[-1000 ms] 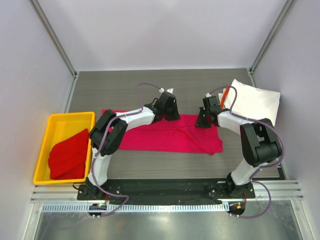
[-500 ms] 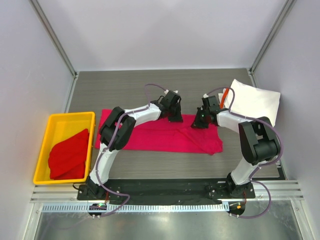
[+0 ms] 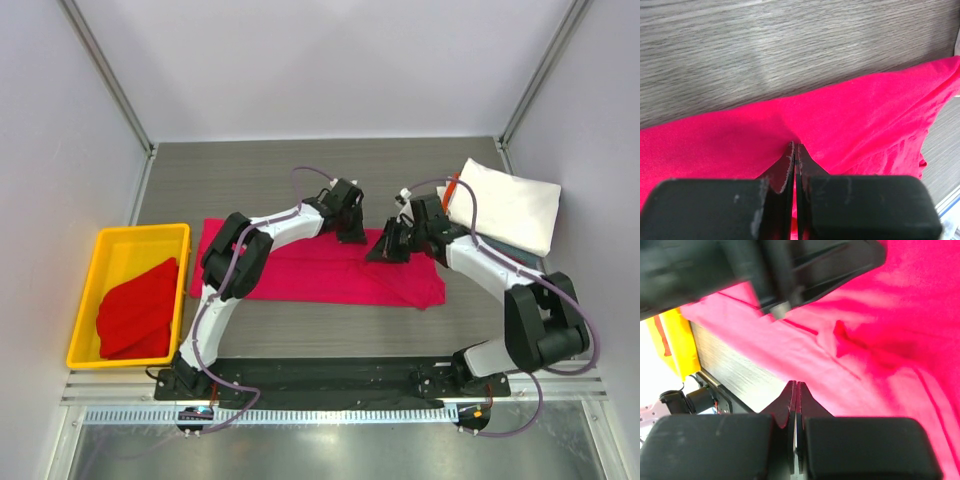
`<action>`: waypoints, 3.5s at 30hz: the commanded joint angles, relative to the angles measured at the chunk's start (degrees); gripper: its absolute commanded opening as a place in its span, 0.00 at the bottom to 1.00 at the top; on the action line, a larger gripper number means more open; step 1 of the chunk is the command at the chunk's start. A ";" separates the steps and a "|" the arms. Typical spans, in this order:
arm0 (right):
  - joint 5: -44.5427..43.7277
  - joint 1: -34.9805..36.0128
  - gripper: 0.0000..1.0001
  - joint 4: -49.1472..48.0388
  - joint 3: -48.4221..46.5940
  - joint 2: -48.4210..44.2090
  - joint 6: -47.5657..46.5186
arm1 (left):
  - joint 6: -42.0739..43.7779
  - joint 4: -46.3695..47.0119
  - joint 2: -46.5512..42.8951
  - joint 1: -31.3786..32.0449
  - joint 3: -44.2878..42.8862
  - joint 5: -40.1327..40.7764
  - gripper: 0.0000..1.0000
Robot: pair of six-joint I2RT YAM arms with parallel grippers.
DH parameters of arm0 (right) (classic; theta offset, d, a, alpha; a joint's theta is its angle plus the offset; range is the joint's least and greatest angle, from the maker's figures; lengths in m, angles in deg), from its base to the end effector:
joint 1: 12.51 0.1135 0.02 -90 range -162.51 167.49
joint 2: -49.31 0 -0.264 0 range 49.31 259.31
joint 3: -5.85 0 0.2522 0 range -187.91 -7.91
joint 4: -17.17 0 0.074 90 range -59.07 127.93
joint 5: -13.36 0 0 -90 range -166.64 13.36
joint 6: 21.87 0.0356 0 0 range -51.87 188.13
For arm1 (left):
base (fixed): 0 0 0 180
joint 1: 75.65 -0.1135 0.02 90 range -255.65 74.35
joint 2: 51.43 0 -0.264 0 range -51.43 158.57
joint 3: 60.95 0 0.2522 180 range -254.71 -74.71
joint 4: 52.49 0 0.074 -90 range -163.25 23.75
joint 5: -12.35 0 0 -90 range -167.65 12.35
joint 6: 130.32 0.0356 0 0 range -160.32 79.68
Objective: Fold and stack the t-shirts
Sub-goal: Fold the tshirt
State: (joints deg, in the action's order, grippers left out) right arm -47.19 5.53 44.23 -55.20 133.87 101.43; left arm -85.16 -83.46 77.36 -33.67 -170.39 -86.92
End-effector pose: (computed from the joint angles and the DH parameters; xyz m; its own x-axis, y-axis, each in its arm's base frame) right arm 0.2731 0.1074 0.1946 -0.9249 0.2016 -0.3224 -0.0703 0.7425 0.6661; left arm 0.3627 -0.3340 0.1517 -0.9251 -0.1038 -0.3653 0.1189 0.8344 -0.5381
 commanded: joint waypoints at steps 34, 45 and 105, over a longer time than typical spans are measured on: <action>-9.87 10.08 0.02 12.89 0.79 -6.22 -2.99 | 0.37 -2.48 0.32 -0.40 -0.30 -0.57 0.00; -23.01 11.05 0.38 20.27 -2.02 -15.39 -2.71 | 1.42 1.20 -2.92 -0.40 2.16 -1.62 0.00; -31.21 -6.71 0.01 4.90 -1.14 2.63 -0.52 | -11.24 -9.77 -10.40 11.99 5.50 15.16 0.23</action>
State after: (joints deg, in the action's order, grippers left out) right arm -78.80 -0.85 51.36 -56.44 135.92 101.03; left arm -96.88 -92.82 67.46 -21.39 -163.57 -73.81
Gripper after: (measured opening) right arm 0.021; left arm 0.242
